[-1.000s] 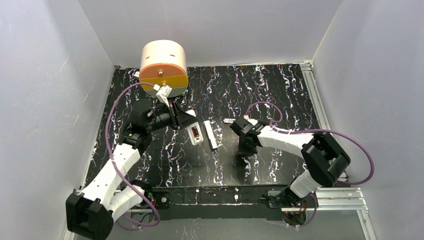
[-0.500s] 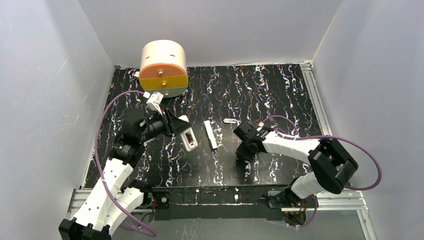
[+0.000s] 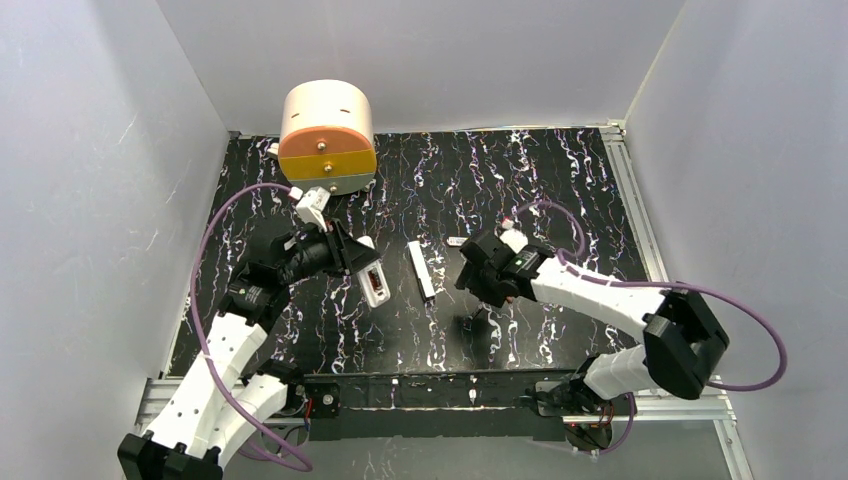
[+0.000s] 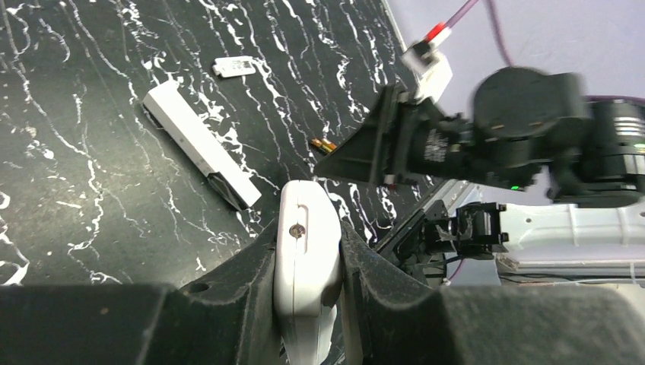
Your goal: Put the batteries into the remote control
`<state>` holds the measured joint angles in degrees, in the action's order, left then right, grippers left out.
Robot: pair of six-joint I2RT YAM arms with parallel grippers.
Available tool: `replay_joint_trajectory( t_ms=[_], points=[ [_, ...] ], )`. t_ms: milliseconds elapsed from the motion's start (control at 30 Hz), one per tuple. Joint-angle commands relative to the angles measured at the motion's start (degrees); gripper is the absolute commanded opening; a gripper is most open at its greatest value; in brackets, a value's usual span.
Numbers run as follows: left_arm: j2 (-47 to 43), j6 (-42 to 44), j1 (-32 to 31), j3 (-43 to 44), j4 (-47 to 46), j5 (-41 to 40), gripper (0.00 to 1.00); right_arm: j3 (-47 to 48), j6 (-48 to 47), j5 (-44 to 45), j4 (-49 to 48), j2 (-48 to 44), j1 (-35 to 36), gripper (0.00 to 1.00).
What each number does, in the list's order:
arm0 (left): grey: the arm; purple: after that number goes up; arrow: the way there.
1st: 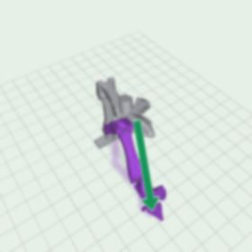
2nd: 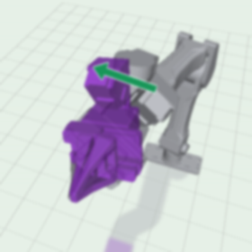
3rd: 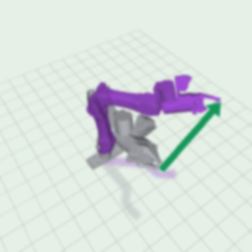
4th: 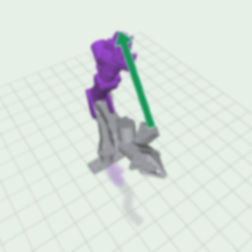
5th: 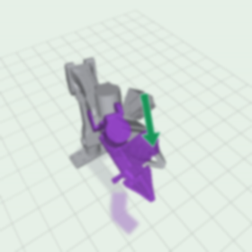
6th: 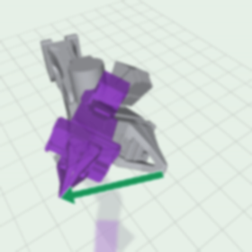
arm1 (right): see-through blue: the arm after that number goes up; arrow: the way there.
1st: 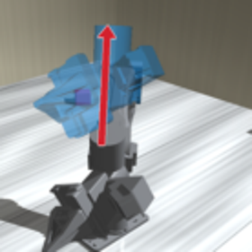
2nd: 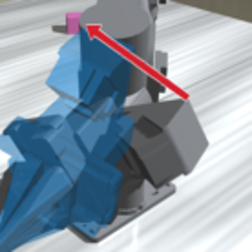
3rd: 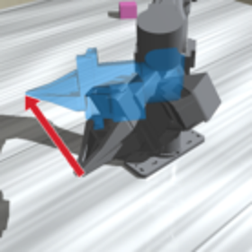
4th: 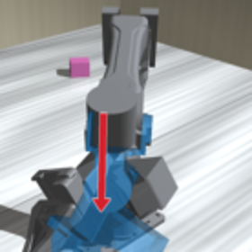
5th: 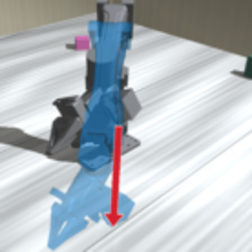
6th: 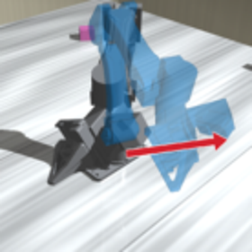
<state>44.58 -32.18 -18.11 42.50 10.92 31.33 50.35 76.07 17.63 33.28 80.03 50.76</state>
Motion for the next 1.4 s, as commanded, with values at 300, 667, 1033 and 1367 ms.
replay_joint_trajectory(
  t_ms=[300, 667, 1033, 1367],
  points=[
    [5.55, 3.97, 0.27, 10.73, 9.16, -12.03, 0.00, 14.63, -89.89, -8.06, 7.09, 7.53, 2.11, 0.67],
    [12.10, 4.88, 1.13, 18.62, 12.74, -18.56, 0.00, 10.30, -97.13, -10.56, 5.53, 13.44, 2.98, 0.65],
    [15.09, 6.09, 2.55, 18.92, 11.57, -16.64, 0.00, 10.39, -98.46, -10.64, 5.18, 18.63, 5.15, 0.62],
    [15.27, 5.78, 3.83, 17.68, 10.38, -14.79, 0.00, 9.81, -98.42, -11.00, 5.87, 18.67, 5.16, 0.51]
  ],
)
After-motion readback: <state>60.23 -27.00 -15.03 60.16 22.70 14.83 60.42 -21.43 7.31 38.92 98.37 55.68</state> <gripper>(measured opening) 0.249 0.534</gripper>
